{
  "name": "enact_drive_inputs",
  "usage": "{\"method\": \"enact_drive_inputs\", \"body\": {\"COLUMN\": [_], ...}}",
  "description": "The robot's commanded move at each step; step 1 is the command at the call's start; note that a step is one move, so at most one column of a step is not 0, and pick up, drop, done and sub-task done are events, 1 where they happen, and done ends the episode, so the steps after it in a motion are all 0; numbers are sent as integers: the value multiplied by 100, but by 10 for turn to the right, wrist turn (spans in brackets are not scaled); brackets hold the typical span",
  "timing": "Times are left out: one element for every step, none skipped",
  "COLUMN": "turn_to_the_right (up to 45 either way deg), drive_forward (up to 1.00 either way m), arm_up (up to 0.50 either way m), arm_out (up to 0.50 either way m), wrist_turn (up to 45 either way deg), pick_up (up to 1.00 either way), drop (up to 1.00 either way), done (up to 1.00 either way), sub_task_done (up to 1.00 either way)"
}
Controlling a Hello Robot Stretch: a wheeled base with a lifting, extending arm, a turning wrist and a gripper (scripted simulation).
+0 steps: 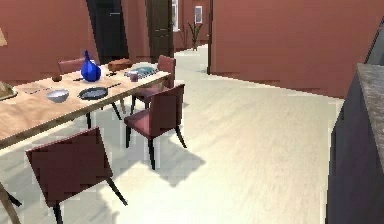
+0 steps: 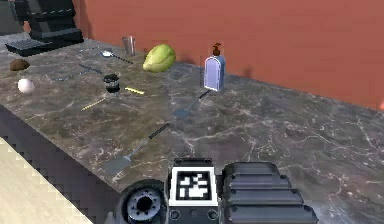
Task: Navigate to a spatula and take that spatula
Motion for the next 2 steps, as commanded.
{"method": "enact_drive_inputs", "body": {"turn_to_the_right": [0, 0], "drive_forward": [0, 0], "arm_up": [0, 0], "arm_out": [26, 0], "wrist_turn": [0, 450], "pick_up": [0, 0], "drop": [0, 0], "done": [0, 0], "sub_task_done": [0, 0]}}
